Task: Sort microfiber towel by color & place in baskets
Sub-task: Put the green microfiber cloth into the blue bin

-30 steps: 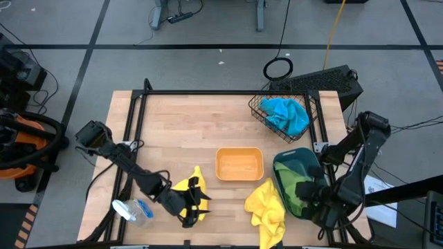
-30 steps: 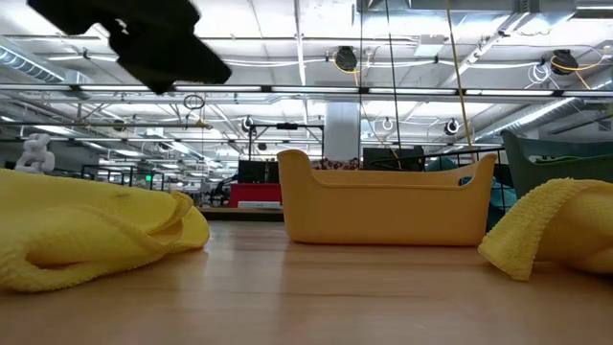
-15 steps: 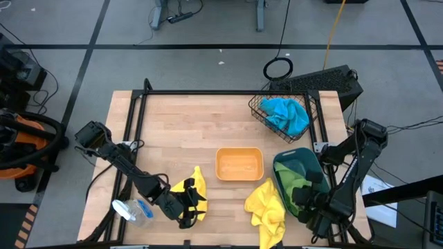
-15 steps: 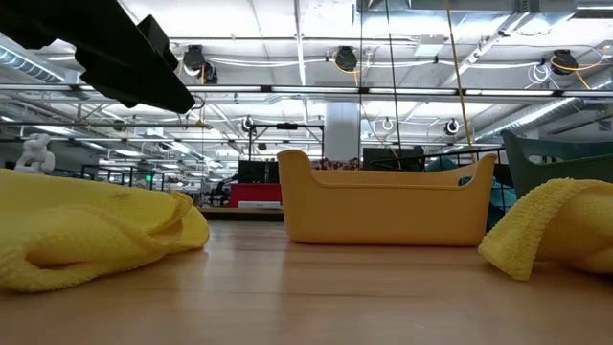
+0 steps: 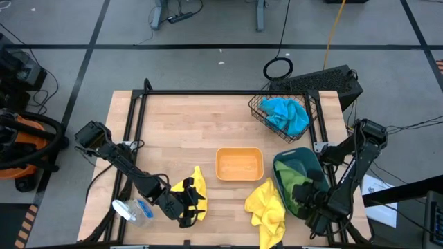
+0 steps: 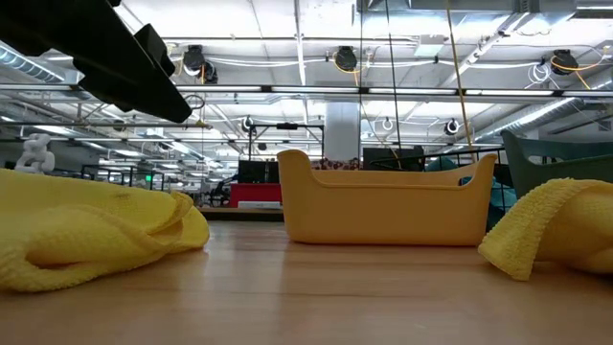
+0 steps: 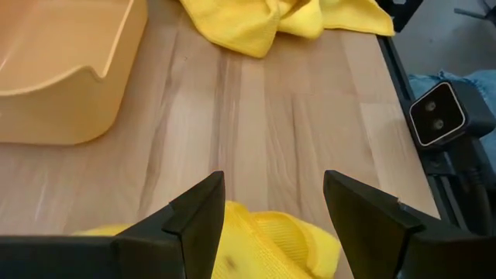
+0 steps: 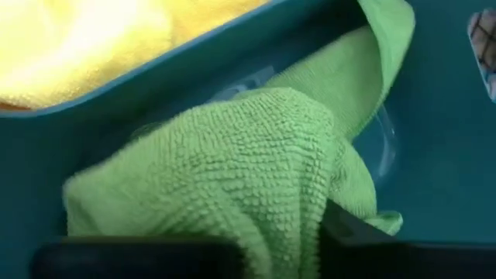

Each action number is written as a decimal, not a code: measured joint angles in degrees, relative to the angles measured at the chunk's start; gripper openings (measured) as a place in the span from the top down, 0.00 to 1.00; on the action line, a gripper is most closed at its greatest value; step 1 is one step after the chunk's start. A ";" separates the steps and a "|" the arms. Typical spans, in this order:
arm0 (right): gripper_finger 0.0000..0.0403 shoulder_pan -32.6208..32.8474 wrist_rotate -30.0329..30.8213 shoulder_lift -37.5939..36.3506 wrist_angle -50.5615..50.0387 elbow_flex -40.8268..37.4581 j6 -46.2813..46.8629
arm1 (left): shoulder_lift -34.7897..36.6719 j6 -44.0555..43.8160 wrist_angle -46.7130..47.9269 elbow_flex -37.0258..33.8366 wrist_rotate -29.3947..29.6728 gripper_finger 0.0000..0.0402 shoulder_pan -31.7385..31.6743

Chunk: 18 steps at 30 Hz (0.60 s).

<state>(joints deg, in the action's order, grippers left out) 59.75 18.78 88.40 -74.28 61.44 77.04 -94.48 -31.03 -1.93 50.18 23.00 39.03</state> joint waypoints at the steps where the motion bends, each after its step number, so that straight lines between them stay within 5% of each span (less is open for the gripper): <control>1: 0.82 0.00 -0.90 0.00 -0.71 0.26 0.54 | 0.00 -0.22 0.01 0.00 0.00 0.44 0.00; 9: 0.55 0.39 -5.43 0.00 -7.07 3.71 1.31 | 0.00 -6.64 -0.05 0.02 -1.08 0.44 0.65; 18: 0.51 0.76 -5.65 -0.02 -11.34 12.01 0.29 | 0.00 -6.16 -0.03 0.00 -1.72 0.44 2.30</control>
<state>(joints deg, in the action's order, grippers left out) 60.51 13.13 88.38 -85.62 73.44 77.33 -94.48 -37.19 -1.96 50.18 21.29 41.32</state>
